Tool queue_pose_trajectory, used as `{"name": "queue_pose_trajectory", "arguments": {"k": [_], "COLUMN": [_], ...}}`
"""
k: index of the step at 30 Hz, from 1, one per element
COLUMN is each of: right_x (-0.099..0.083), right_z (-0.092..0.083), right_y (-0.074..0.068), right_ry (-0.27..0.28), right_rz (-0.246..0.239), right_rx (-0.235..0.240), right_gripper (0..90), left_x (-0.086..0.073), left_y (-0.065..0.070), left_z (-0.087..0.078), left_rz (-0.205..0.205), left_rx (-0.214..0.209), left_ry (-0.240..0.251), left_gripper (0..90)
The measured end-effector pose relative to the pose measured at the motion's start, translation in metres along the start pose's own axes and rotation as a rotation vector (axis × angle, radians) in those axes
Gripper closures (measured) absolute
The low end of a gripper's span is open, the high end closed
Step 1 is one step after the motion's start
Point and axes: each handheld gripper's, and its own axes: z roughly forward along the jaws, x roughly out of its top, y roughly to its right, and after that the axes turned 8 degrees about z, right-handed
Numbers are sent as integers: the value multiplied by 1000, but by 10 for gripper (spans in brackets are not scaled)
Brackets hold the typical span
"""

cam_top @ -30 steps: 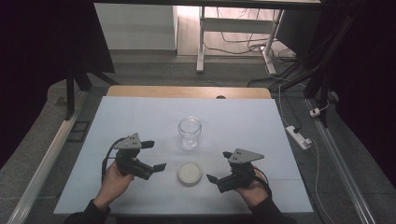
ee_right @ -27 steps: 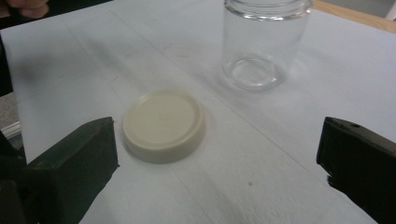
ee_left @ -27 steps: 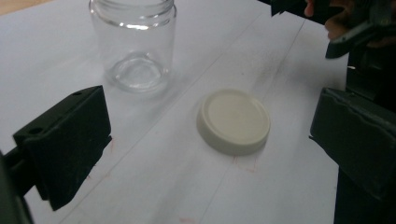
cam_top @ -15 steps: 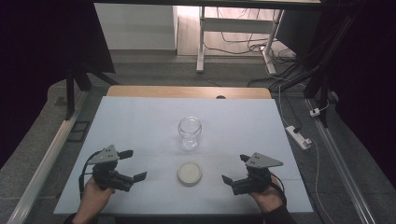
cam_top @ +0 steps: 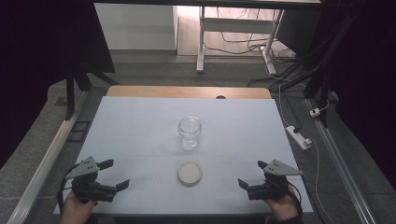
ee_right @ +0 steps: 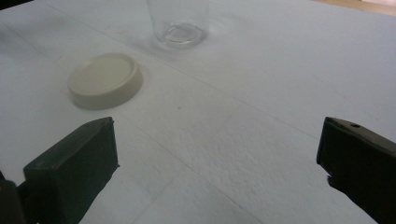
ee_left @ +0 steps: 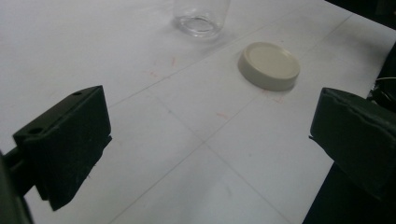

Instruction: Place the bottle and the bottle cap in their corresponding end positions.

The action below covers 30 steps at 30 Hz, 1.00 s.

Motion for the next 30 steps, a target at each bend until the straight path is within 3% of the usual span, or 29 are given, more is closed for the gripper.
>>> {"name": "queue_pose_trajectory", "arguments": {"k": [17,24,30], "right_x": [-24,-31,-33], "right_z": [-27,-32,-34], "right_y": [18,19,20], "right_ry": [-19,-57,-62], "right_rz": [88,98,118], "right_rx": [-89,-111,-123], "right_gripper": [0,0,0], "left_x": [-36,-45,-46], "left_y": [-2,-1,-2], "left_z": [-20,-22,-24], "left_rz": [-64,-74,-93], "left_rx": [80,118,120], "left_ry": [-59,-127,-129], "left_gripper": [0,0,0]}}
